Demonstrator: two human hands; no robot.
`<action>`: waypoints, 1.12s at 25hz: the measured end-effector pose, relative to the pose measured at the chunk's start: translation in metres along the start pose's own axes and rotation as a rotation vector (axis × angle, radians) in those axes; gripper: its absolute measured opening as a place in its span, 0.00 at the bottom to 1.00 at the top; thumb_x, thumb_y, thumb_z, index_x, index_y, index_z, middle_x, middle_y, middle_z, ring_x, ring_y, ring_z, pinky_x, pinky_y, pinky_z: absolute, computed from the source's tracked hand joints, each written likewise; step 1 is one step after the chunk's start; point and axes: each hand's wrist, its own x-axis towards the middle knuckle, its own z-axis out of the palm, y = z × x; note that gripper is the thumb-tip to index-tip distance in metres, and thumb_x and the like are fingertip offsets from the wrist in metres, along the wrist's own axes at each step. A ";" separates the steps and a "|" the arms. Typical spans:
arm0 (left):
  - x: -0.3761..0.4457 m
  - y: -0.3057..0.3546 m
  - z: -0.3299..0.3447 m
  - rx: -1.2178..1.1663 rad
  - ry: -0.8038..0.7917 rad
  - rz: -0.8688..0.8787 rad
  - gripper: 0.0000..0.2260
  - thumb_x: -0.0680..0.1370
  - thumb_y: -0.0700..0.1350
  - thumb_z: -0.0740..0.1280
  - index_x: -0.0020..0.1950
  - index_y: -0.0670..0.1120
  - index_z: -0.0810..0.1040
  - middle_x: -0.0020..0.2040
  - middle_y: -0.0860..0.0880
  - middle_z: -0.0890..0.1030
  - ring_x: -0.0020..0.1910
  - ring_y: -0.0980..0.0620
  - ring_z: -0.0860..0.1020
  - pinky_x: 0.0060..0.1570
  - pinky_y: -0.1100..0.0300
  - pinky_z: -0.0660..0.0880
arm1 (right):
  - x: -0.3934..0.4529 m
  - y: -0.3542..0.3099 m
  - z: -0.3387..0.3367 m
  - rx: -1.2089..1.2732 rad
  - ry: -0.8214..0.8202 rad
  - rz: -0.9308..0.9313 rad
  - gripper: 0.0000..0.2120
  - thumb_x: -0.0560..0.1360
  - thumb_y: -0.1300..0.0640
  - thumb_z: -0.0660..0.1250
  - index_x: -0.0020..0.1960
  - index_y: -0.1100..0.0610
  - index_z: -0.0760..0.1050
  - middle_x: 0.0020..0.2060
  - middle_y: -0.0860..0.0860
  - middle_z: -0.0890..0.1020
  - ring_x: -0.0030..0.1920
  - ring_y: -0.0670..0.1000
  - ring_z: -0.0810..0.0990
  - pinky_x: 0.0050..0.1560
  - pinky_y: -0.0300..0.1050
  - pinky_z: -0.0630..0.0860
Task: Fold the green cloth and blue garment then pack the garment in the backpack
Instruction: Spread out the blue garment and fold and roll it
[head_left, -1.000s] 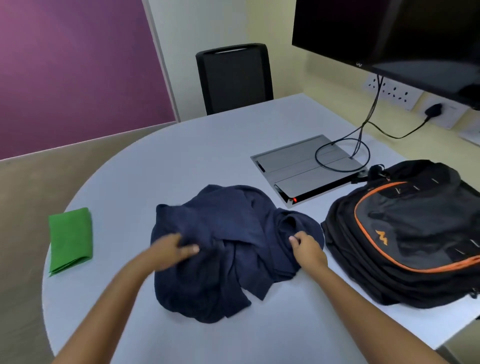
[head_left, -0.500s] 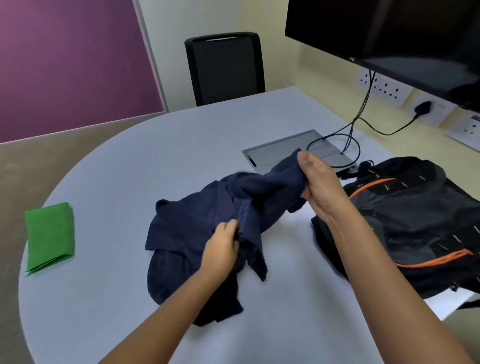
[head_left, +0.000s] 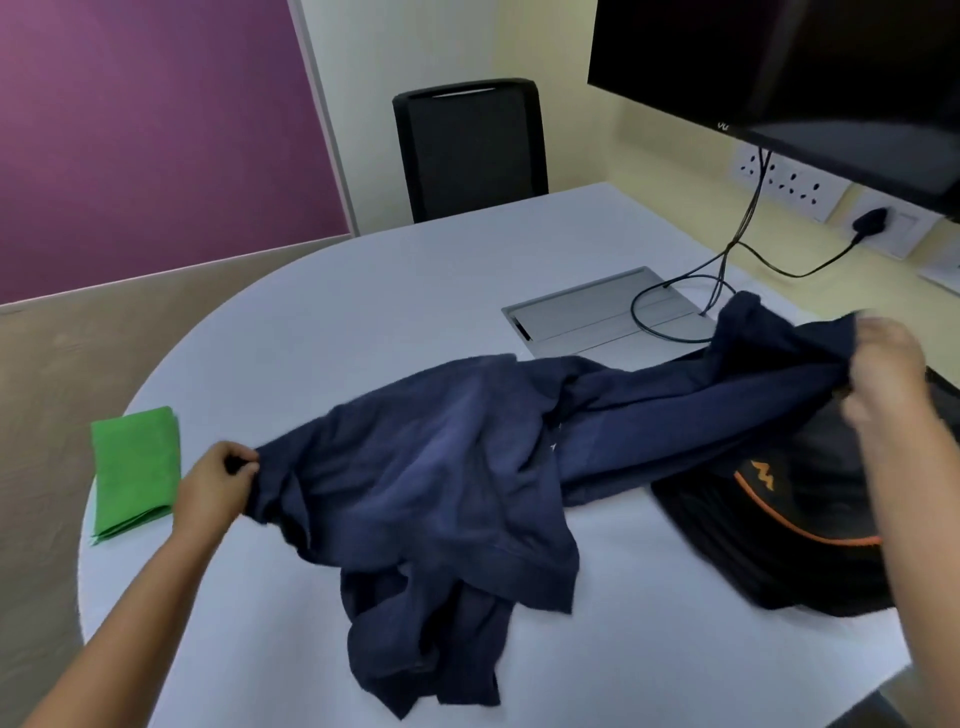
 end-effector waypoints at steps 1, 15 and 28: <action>-0.005 -0.010 0.011 0.104 -0.125 -0.012 0.06 0.74 0.37 0.67 0.50 0.40 0.78 0.54 0.38 0.80 0.52 0.39 0.78 0.53 0.50 0.72 | -0.008 0.006 0.006 -0.161 -0.104 -0.014 0.05 0.77 0.52 0.60 0.47 0.50 0.74 0.42 0.49 0.77 0.48 0.50 0.74 0.44 0.43 0.71; -0.079 0.087 0.102 0.197 -0.467 0.526 0.19 0.74 0.56 0.67 0.63 0.50 0.73 0.70 0.52 0.67 0.69 0.51 0.64 0.66 0.52 0.66 | -0.119 0.093 0.043 -0.839 -1.189 0.122 0.23 0.66 0.36 0.70 0.44 0.56 0.77 0.36 0.49 0.79 0.36 0.43 0.78 0.39 0.39 0.73; 0.019 0.135 0.197 0.463 -0.414 0.380 0.36 0.75 0.56 0.65 0.76 0.48 0.51 0.63 0.48 0.74 0.63 0.44 0.71 0.61 0.45 0.65 | -0.129 0.210 0.073 -0.594 -0.347 0.469 0.27 0.70 0.51 0.73 0.62 0.64 0.68 0.59 0.57 0.73 0.57 0.57 0.75 0.57 0.49 0.73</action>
